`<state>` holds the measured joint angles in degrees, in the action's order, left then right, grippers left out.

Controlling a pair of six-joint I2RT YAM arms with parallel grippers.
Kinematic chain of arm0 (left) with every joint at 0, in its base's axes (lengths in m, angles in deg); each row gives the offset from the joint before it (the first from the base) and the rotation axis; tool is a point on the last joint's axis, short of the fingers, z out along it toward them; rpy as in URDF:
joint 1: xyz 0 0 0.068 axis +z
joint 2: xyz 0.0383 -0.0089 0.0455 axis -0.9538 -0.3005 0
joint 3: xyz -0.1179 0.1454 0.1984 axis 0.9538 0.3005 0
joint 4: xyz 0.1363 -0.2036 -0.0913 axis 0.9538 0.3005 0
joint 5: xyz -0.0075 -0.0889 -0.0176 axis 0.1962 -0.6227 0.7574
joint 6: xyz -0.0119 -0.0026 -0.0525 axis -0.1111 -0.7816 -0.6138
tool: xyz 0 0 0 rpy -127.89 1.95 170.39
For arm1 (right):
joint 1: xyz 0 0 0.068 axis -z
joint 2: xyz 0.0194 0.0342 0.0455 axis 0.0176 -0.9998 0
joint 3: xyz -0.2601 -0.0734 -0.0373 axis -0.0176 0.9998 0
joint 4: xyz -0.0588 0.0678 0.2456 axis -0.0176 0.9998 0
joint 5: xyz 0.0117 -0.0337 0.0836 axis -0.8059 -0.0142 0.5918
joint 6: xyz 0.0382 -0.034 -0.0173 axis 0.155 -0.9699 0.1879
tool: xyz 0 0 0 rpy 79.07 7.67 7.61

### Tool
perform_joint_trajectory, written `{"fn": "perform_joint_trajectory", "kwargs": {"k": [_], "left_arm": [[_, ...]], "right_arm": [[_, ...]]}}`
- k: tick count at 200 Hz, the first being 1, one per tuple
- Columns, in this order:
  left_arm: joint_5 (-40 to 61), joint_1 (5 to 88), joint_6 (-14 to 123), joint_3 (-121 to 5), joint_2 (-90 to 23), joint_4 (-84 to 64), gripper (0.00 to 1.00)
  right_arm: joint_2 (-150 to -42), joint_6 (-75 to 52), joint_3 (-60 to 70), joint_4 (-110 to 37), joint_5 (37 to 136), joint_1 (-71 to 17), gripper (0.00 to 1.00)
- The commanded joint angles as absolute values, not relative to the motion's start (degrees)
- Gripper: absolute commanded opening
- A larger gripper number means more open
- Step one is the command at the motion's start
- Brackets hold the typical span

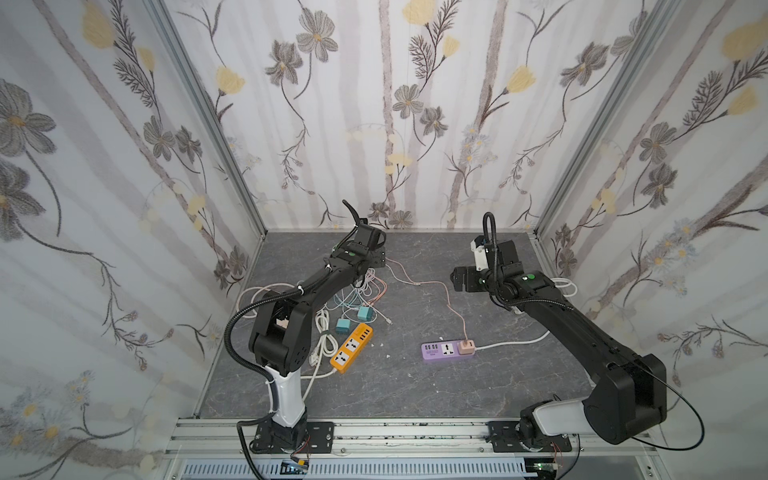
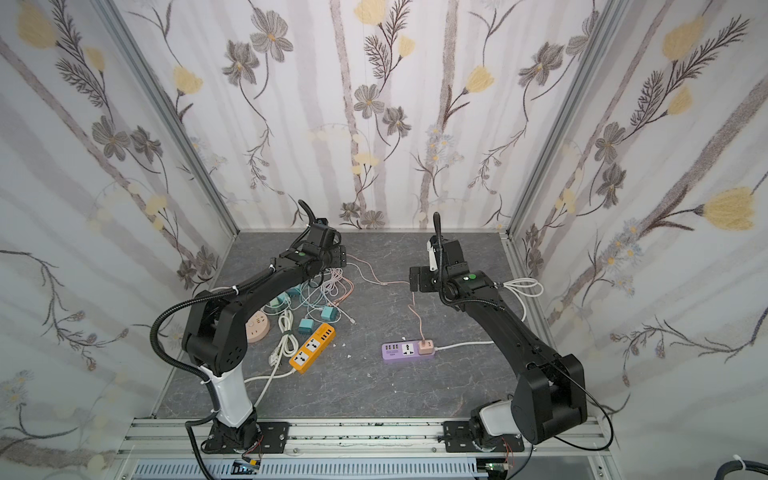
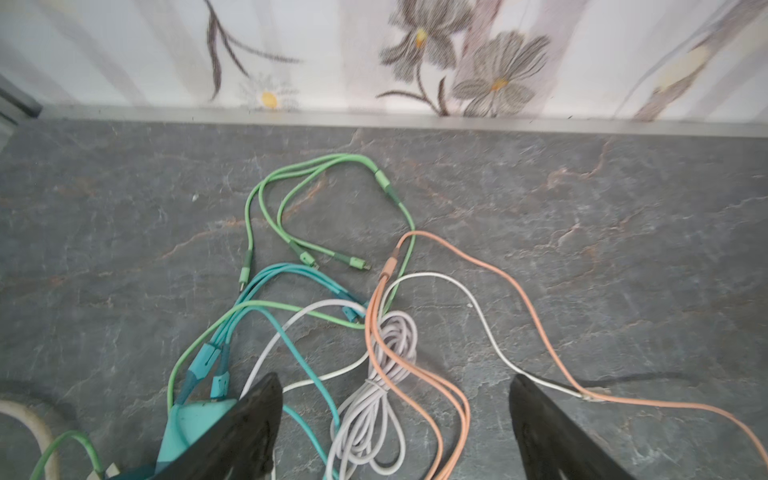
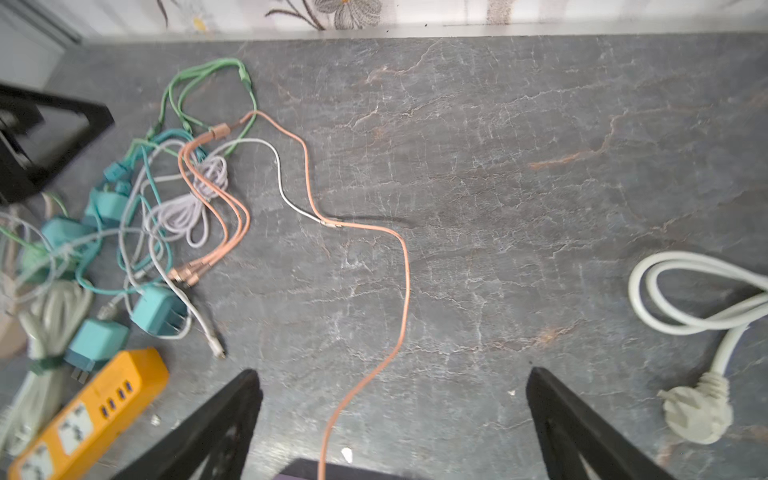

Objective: Insert the plug
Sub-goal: 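Open the right gripper and raise it while the left moves over the cable pile, then lower the left gripper and grasp the pink multi-head cable in the pile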

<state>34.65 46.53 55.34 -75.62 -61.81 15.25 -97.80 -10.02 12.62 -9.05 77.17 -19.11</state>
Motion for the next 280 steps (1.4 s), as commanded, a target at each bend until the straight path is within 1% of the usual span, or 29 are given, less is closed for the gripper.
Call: {"fn": "perform_joint_trajectory", "kwargs": {"k": [1,13,19,26,49,93,129,170,202,222,238,258,280], "left_arm": [[33.05,46.83,53.56,-81.56,-66.05,27.54,0.75],[32.17,47.59,53.66,-85.62,-69.47,30.64,0.62],[31.75,47.99,53.66,-87.47,-71.1,32.1,0.57],[31.75,48.29,53.66,-89.99,-72.99,33.77,0.54],[32.53,49.03,53.53,-95.33,-77.41,37.32,0.48],[27.99,49.66,51.58,-99.68,-81.36,38.07,0.37],[29.19,49.66,51.2,-100.68,-83.44,37.97,0.31],[30.26,49.66,51.38,-100.93,-84.83,36.69,0.27],[30.46,49.66,51.38,-101.51,-85.03,36.29,0.15],[31.36,49.65,51.73,-101.97,-85.13,36.59,0.0],[32.23,49.55,52.02,-102.17,-84.41,37.19,0.0],[31.56,48.38,54.28,-101.89,-80.89,36.58,0.0],[28.6,45.75,57.38,-101.23,-75.69,33.24,0.0]], "right_arm": [[-98.18,3.46,11.18,-9.08,75.74,-18.5,0.99],[-97.0,5.08,13.18,-11.87,75.33,-18.55,0.99],[-96.25,5.65,14.33,-13.47,75.03,-18.55,0.99],[-95.5,6.07,15.44,-14.77,74.5,-18.49,0.99],[-93.85,6.22,17.0,-15.09,72.89,-18.42,0.99],[-92.08,6.18,19.62,-15.74,71.87,-18.44,0.99],[-91.71,6.35,20.14,-16.0,72.13,-18.45,0.99],[-91.61,6.36,20.4,-16.3,72.28,-18.42,0.99],[-91.71,6.53,20.4,-16.34,72.48,-18.46,0.99],[-91.63,6.53,20.48,-16.3,72.39,-18.48,0.99],[-91.54,6.54,20.49,-16.18,72.22,-18.44,0.99],[-90.87,6.23,20.56,-15.96,71.33,-18.48,0.99],[-89.34,5.65,21.1,-16.2,69.24,-18.35,0.99]]}}
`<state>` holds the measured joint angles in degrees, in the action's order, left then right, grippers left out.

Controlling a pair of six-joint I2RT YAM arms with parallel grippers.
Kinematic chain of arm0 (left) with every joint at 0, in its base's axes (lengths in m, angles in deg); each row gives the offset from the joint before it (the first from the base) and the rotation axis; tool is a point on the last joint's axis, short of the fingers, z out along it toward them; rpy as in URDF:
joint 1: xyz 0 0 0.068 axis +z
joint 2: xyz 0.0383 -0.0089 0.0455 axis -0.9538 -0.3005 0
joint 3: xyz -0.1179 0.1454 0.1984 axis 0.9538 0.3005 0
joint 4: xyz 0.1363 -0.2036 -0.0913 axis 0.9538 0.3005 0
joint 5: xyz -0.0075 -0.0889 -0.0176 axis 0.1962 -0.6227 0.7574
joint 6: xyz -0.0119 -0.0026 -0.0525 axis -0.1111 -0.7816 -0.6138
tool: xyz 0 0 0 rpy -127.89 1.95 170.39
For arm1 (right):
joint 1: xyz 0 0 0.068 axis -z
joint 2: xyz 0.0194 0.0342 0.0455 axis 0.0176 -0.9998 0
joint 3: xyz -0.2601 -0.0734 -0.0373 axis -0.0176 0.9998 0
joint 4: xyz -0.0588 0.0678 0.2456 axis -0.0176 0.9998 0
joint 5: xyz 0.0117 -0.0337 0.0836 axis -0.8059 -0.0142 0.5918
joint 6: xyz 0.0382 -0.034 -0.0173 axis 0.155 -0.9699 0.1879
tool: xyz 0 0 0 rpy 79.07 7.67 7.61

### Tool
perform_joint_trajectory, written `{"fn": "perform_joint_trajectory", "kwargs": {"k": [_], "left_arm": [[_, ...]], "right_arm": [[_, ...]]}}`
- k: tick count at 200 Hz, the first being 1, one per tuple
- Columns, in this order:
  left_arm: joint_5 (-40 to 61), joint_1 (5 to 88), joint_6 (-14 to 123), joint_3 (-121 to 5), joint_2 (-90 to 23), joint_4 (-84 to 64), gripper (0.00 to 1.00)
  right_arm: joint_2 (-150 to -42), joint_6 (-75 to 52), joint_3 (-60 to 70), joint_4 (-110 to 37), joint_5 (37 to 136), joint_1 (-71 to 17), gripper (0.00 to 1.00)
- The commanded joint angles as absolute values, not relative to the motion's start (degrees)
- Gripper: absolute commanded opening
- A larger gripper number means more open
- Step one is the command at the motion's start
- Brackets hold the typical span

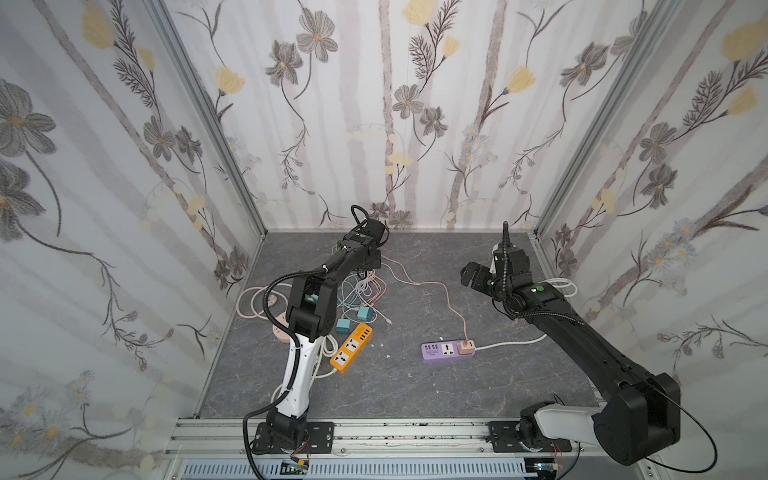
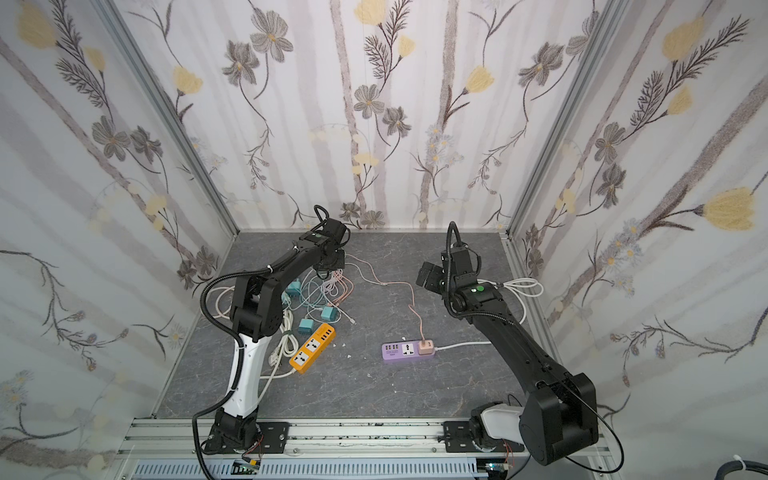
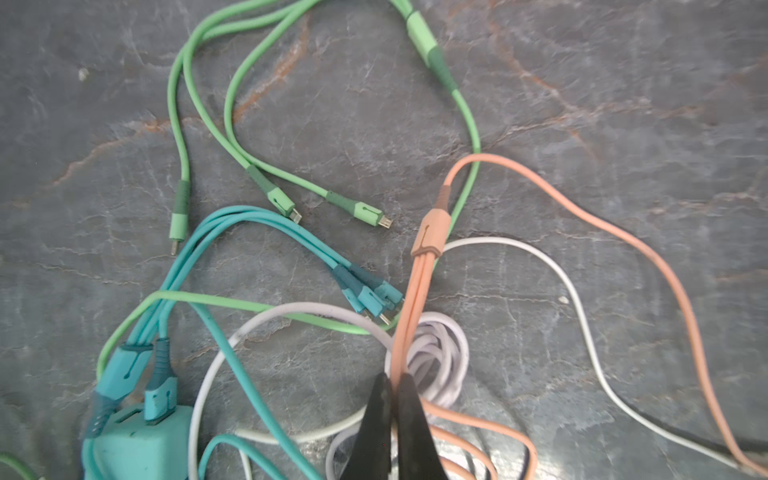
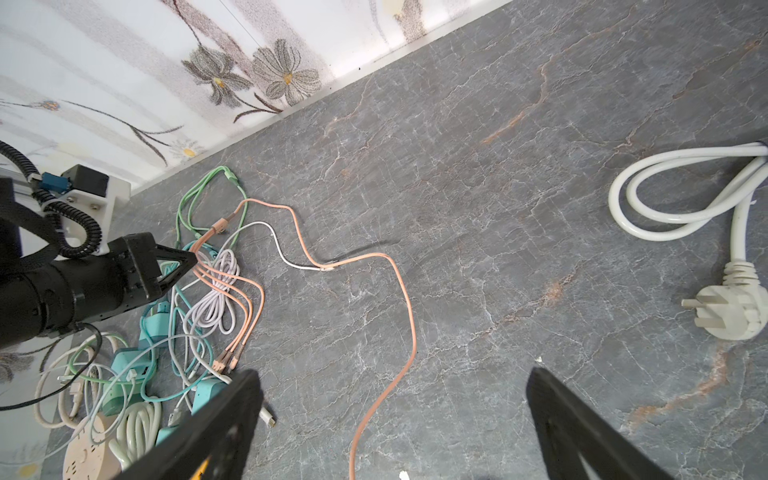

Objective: Insert the plug
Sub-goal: 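Lower the left gripper and grasp the pink multi-head cable in the pile, then lift the pink cable with the left gripper and carry it farther from the robot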

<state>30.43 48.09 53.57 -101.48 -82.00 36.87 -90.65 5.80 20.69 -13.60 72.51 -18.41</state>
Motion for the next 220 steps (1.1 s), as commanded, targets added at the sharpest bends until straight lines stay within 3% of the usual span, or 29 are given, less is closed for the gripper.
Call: {"fn": "perform_joint_trajectory", "kwargs": {"k": [1,50,101,143,150,156,163,170,220], "left_arm": [[28.35,45.64,57.45,-101.22,-75.48,33.02,0.0],[14.05,39.52,60.24,-105.36,-73.88,16.92,0.0],[-0.52,35.05,55.49,-130.58,-90.55,3.03,0.0],[-2.95,30.36,45.06,-134.39,-101.63,-22.39,0.0],[-2.96,29.39,44.3,-134.97,-103.61,-27.11,0.13],[-2.21,28.6,44.46,-136.14,-105.31,-28.96,0.39],[-0.79,27.86,45.35,-138.47,-107.12,-27.9,0.78],[-0.24,27.45,46.78,-140.63,-108.24,-25.38,0.97],[0.67,28.8,54.23,-135.73,-99.4,-5.58,1.0]], "right_arm": [[-89.25,5.6,21.15,-16.21,69.19,-18.38,0.99],[-84.69,6.01,24.33,-18.36,66.16,-14.85,0.99],[-79.29,9.81,30.11,-18.74,66.48,-7.1,0.99],[-75.31,10.52,33.98,-19.55,66.59,-3.98,0.99],[-75.04,10.63,34.26,-19.47,66.7,-3.75,0.99],[-74.86,10.78,34.4,-19.28,66.82,-3.61,0.99],[-74.59,10.91,34.56,-19.28,66.99,-3.56,0.99],[-74.28,11.0,34.7,-19.22,67.25,-3.56,0.99],[-73.5,11.15,35.65,-19.88,69.1,-3.52,0.99]]}}
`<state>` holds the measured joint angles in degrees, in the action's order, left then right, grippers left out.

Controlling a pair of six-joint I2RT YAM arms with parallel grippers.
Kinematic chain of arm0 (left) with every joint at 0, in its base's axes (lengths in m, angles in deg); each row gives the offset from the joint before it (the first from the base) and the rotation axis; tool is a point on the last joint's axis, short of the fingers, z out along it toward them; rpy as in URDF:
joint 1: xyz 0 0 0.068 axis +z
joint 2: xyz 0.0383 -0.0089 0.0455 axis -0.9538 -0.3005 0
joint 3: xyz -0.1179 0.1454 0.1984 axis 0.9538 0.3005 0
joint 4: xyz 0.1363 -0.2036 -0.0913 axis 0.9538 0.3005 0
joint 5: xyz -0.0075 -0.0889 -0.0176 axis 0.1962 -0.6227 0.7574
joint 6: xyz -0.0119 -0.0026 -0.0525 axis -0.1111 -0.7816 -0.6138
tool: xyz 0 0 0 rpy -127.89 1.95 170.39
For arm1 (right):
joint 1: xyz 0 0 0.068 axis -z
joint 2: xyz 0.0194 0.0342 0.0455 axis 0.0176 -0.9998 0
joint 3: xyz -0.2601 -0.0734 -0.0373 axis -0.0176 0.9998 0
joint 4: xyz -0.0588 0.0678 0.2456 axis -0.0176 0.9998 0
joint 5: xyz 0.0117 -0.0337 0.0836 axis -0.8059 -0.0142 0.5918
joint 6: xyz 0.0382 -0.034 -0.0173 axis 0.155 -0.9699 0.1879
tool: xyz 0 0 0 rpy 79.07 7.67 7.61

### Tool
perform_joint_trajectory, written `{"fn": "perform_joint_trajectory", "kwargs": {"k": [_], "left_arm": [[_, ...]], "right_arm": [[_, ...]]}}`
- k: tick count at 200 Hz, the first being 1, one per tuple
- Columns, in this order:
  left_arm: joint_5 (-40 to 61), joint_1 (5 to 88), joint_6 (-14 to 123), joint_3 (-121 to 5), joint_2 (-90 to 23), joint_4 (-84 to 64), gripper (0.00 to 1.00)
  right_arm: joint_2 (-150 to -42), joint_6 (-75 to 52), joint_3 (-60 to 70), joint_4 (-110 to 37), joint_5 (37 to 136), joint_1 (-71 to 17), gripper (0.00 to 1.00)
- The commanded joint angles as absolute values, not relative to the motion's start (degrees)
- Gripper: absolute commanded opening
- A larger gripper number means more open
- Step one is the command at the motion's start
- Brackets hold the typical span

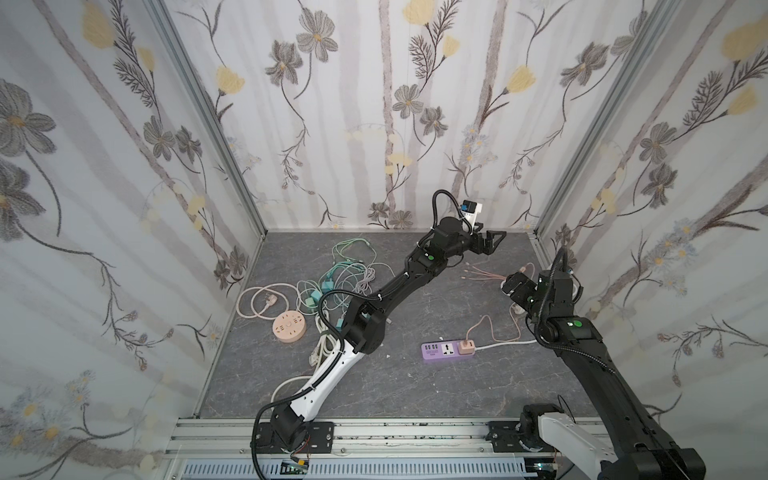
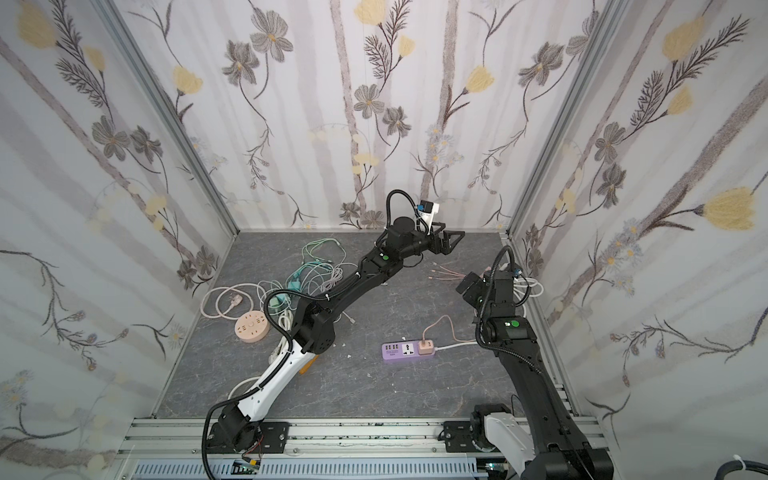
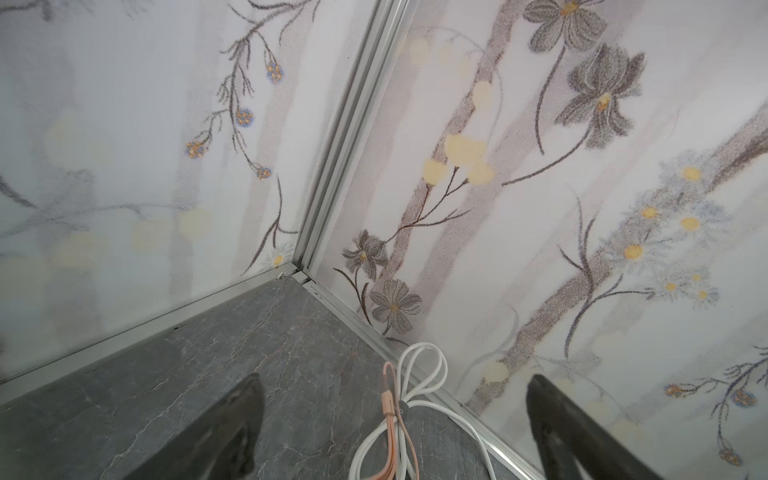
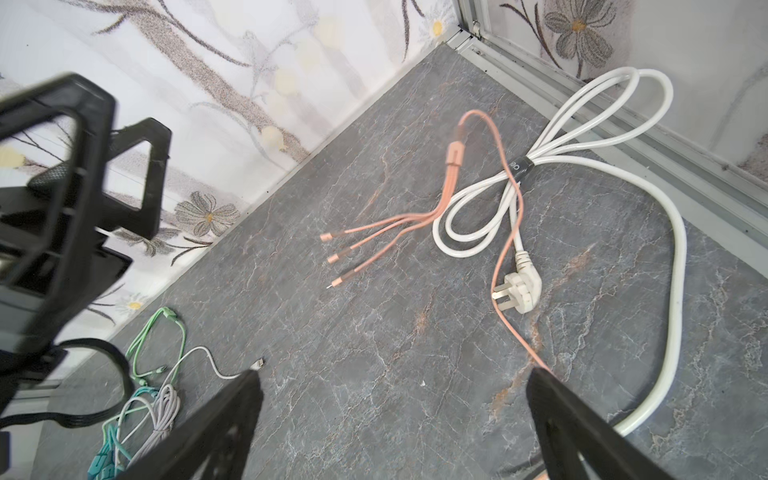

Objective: Insert the plug
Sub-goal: 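Lift the pink cable with the left gripper and carry it farther from the robot, then release the pink cable and bring the left gripper back over the pile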

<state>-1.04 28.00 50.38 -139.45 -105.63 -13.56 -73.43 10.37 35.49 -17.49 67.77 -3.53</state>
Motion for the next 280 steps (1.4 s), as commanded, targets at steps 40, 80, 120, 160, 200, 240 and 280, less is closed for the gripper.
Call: {"fn": "perform_joint_trajectory", "kwargs": {"k": [40,80,120,160,200,240,280], "left_arm": [[12.14,30.52,63.3,-103.78,-76.84,-7.16,1.0],[27.04,34.87,63.63,-82.09,-55.78,4.92,1.0],[37.97,38.82,58.01,-70.04,-41.51,22.6,1.0],[35.58,43.34,58.36,-63.85,-34.47,38.51,1.0],[32.56,45.44,65.54,-60.72,-32.81,48.57,1.0],[26.98,46.93,66.32,-59.89,-36.87,46.95,0.92],[26.8,46.91,67.24,-62.22,-44.91,44.67,0.81]], "right_arm": [[-76.07,8.01,35.06,-24.96,77.23,-4.33,0.99],[-80.06,2.2,31.63,-27.58,78.55,-10.11,0.99],[-86.35,-2.83,26.45,-30.6,78.97,-15.84,0.99],[-91.23,-3.15,22.25,-30.99,77.73,-18.57,0.99],[-93.53,-2.33,20.16,-29.5,75.75,-18.95,0.99],[-94.26,-1.22,19.48,-28.74,74.96,-18.94,0.99],[-94.0,-1.39,19.52,-27.23,73.78,-19.09,0.99]]}}
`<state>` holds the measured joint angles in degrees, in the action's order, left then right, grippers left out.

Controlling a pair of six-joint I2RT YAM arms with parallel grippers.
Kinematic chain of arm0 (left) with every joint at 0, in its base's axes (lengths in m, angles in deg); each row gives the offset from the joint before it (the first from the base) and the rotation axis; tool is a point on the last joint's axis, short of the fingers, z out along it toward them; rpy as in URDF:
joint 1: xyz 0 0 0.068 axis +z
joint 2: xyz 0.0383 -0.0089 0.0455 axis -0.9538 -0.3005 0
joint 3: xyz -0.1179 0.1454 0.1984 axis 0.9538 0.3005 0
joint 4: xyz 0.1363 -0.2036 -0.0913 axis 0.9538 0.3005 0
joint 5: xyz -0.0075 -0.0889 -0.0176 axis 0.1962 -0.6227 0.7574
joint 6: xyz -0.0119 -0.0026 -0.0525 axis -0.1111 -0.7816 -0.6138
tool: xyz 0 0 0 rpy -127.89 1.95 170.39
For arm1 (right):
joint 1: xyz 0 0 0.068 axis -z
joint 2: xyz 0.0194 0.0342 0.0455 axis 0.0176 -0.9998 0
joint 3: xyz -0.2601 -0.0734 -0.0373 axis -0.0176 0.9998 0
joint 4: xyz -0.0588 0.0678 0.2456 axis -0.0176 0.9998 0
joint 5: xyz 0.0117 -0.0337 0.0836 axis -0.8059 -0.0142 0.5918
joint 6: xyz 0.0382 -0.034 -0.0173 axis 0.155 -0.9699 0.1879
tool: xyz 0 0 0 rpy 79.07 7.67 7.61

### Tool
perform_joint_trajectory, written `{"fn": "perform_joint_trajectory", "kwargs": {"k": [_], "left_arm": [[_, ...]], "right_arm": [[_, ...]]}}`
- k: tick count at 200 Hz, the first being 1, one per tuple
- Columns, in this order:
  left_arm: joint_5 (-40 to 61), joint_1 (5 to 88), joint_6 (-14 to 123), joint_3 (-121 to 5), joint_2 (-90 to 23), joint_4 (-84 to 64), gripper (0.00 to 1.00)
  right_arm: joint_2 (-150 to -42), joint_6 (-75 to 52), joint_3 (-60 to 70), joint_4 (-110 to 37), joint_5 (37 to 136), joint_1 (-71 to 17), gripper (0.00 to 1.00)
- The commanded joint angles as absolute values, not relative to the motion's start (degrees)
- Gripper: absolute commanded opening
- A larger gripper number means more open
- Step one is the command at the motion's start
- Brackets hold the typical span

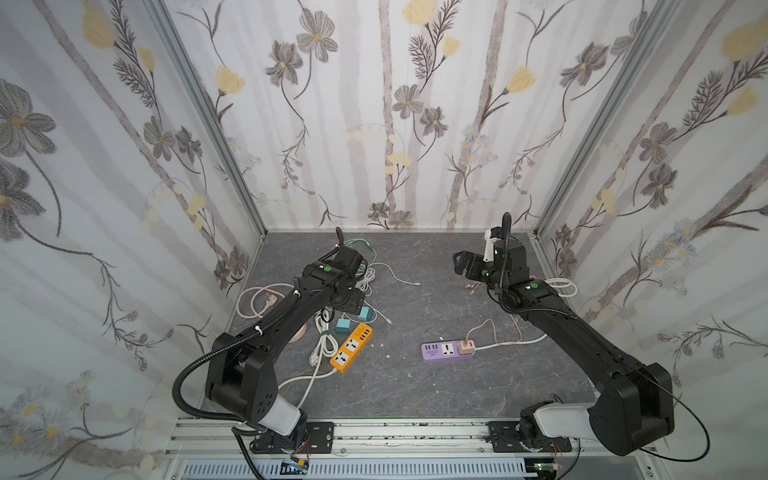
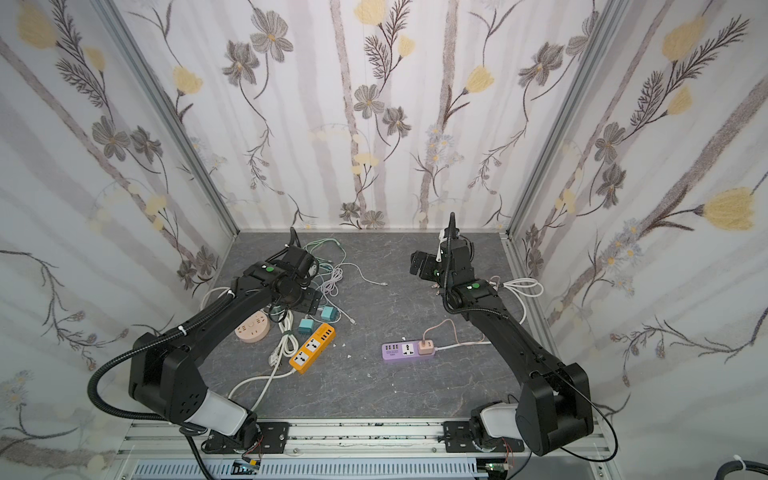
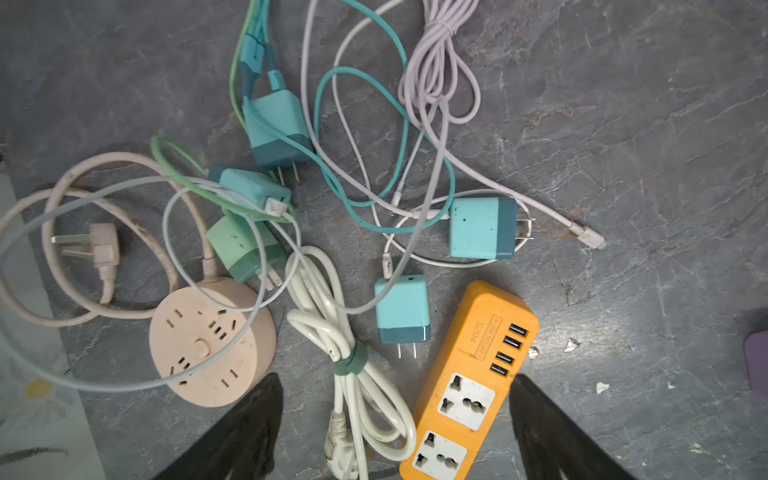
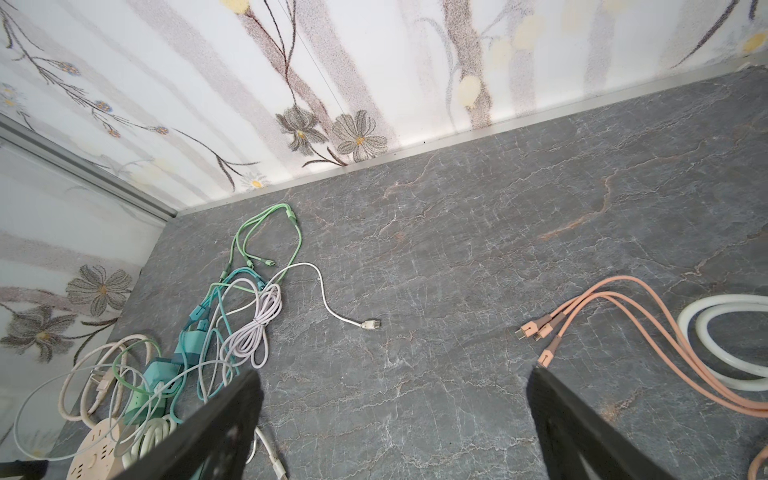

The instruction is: Insert the plug

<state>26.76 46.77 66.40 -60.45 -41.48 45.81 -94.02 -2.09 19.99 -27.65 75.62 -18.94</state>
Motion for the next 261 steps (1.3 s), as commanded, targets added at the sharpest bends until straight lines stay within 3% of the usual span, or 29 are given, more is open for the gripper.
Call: {"fn": "perform_joint_trajectory", "kwargs": {"k": [1,42,62,102,124,190,261], "left_arm": [[27.01,46.88,67.26,-62.33,-45.2,44.62,0.81],[35.5,46.93,67.32,-65.03,-52.35,41.67,0.69],[36.47,46.89,67.72,-65.28,-54.27,40.19,0.58],[35.16,46.93,66.03,-65.96,-54.09,39.78,0.16],[31.68,46.84,63.94,-66.83,-51.74,39.8,0.0],[19.65,40.95,56.96,-79.7,-48.56,40.38,0.0],[8.64,34.78,49.82,-98.34,-59.03,39.57,0.0]], "right_arm": [[-93.95,-1.39,19.52,-27.21,73.75,-19.11,0.99],[-93.35,-1.59,19.79,-26.46,73.15,-19.1,0.99],[-92.31,-1.88,20.74,-26.98,73.18,-19.16,0.99],[-90.36,-4.39,24.03,-29.84,73.55,-19.26,0.99],[-90.51,-5.9,24.83,-32.45,76.59,-19.47,0.99],[-94.33,-10.61,23.83,-40.57,82.57,-23.84,0.99],[-94.41,-20.31,33.17,-58.69,98.05,-26.97,0.99]]}}
